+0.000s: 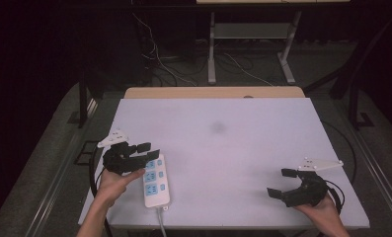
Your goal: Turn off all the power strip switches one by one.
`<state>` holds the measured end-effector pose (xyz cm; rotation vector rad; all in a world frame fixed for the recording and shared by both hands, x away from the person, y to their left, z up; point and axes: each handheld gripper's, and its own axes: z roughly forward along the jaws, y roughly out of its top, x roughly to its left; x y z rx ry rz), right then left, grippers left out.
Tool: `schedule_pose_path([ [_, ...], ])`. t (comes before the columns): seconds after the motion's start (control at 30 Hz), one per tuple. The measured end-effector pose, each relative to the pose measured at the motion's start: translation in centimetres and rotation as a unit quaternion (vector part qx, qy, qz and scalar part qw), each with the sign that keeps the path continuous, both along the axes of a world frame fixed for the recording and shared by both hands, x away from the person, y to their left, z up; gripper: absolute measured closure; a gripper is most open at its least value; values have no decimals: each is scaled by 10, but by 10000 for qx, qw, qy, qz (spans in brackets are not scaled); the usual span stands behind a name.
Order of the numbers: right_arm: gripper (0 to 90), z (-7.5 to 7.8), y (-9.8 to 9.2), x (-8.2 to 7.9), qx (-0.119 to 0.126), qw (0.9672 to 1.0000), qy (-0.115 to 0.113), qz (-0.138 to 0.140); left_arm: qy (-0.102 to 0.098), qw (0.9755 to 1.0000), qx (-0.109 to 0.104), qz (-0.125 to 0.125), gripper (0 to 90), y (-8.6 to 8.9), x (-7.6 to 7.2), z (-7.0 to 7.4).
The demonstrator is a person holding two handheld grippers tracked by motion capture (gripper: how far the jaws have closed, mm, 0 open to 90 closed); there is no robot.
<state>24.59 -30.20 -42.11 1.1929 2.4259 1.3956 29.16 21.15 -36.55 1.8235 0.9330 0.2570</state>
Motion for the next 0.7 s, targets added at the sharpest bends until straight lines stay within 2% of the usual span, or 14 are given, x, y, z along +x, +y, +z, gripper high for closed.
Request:
schedule_pose_path([
  [0.1, 9, 0, -1, -1, 69, 10000, -5, -4, -94, 9997, -203, -76, 304, -1, -7, -3],
  [0.2, 9, 0, -1, -2, 132, 9999, 1, -12, -114, 9994, -295, -111, 172, -6, -12, -6],
  [0.27, 9, 0, -1, -2, 152, 9999, 3, -31, -75, 9998, -180, -92, 81, -11, -16, -9],
  [0.3, 9, 0, -1, -3, 163, 9999, 3, -30, -69, 9999, -82, -103, 0, -14, -18, -11],
  [0.43, 9, 0, -1, -4, 215, 9998, -8, -26, -57, 9991, -53, -419, 0, -20, -24, -22],
  [0.6, 9, 0, -1, -7, 269, 9996, -4, -43, 30, 9988, -180, -448, 0, -23, -29, -38],
  [0.7, 9, 0, -1, -9, 273, 9996, -6, -35, 95, 9985, -85, -531, 0, -25, -31, -45],
])
